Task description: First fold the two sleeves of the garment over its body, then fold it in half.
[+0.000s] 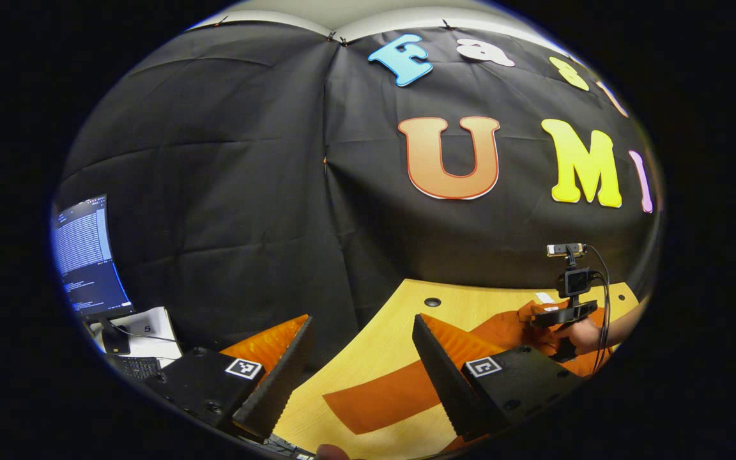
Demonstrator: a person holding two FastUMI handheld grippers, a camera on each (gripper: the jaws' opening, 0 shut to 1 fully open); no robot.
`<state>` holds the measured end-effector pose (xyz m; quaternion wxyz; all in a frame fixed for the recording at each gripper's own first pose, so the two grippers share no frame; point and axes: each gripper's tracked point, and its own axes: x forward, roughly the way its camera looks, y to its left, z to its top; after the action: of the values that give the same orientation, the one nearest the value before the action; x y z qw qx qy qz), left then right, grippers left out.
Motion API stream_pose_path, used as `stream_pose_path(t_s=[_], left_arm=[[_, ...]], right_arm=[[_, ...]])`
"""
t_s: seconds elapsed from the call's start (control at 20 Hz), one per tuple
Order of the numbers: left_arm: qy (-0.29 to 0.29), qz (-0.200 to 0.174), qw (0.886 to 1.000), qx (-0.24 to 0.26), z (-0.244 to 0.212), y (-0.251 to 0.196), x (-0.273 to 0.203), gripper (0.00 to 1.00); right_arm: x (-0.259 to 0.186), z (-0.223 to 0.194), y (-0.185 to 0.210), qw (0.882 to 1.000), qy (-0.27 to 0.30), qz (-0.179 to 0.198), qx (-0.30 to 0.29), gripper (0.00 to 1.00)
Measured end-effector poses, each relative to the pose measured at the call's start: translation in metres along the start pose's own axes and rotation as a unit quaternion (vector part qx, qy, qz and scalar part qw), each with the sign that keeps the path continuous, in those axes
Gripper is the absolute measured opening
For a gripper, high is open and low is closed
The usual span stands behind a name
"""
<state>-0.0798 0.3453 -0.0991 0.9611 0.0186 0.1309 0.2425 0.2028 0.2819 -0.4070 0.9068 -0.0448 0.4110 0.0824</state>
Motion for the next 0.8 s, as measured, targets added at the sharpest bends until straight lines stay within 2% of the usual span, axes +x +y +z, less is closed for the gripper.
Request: stream_pose_path(t_s=[0.1, 0.2, 0.25, 0.3, 0.4, 0.45, 0.5, 0.6, 0.7, 0.75, 0.8], left_arm=[[0.004, 0.007, 1.000, 0.003, -0.004, 0.006, 0.001, 0.99], [0.008, 0.005, 1.000, 0.000, -0.009, 0.004, 0.001, 0.99], [0.010, 0.004, 1.000, -0.001, -0.010, 0.003, 0.003, 0.99], [0.012, 0.005, 1.000, -0.002, -0.012, 0.003, 0.003, 0.99], [0.009, 0.004, 1.000, -0.003, -0.011, 0.000, 0.005, 0.99], [0.007, 0.004, 1.000, -0.004, -0.010, -0.001, 0.006, 0.99], [0.004, 0.006, 1.000, -0.006, -0.009, -0.002, 0.006, 0.99], [0.004, 0.008, 1.000, -0.008, -0.013, -0.001, 0.005, 0.99], [0.003, 0.009, 1.000, -0.012, -0.015, -0.001, 0.003, 1.00], [0.001, 0.009, 1.000, -0.013, -0.015, -0.002, 0.002, 1.00], [-0.001, 0.009, 1.000, -0.013, -0.016, -0.002, 0.001, 0.99]], right_arm=[[0.003, -0.003, 0.008, 1.000, 0.004, 0.012, 0.026, 0.10], [0.000, 0.002, 0.014, 0.999, 0.000, 0.023, 0.044, 0.22], [-0.004, 0.004, 0.020, 0.998, -0.004, 0.037, 0.050, 0.12], [-0.009, 0.009, 0.026, 0.997, -0.009, 0.050, 0.050, 0.21], [-0.021, 0.019, 0.032, 0.997, -0.021, 0.064, 0.038, 0.29], [-0.027, 0.022, 0.035, 0.997, -0.028, 0.071, 0.033, 0.27], [-0.035, 0.029, 0.036, 0.996, -0.037, 0.076, 0.030, 0.31], [-0.056, 0.043, 0.035, 0.994, -0.060, 0.092, 0.017, 0.33], [-0.080, 0.058, 0.028, 0.991, -0.086, 0.100, -0.005, 0.54], [-0.093, 0.064, 0.023, 0.990, -0.103, 0.099, -0.015, 0.69], [-0.107, 0.073, 0.017, 0.988, -0.119, 0.096, -0.022, 0.70]])
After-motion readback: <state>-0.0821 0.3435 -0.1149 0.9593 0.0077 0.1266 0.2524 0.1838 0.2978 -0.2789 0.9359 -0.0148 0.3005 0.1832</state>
